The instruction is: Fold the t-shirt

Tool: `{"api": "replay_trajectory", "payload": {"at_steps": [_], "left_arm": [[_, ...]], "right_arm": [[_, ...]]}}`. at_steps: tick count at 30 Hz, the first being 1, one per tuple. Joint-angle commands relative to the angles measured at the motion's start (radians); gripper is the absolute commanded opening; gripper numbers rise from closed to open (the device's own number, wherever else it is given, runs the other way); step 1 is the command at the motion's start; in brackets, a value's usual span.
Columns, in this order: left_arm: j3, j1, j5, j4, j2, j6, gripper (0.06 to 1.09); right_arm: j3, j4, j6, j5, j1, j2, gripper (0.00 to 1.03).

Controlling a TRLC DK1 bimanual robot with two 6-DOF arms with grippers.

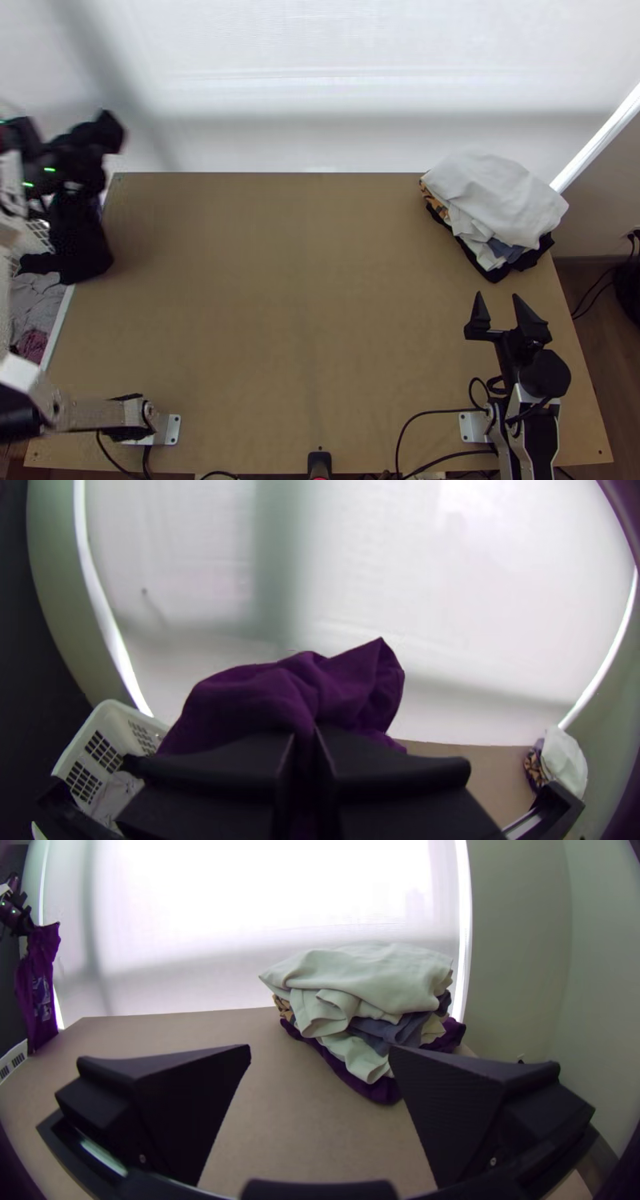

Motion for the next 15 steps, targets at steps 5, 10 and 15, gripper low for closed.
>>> {"api": "replay_trajectory", "payload": {"at_steps": [5,10,15], "left_arm": [[-0.283,-0.540,-0.307,0.170,-0.200,-0.058,0.09],[-0.478,-0.827,-0.415,0.364,-0.200,-0.114,0.09],[-0.615,-1.022,-0.467,0.586,-0.154,-0.157,0.09]], "right_arm": [[0.001,-0.020,0.013,0.000,-0.002,0.004,0.98],[0.001,-0.020,0.013,0.000,-0.001,0.004,0.98],[0.001,-0.020,0.013,-0.001,-0.001,0.004,0.98]]}}
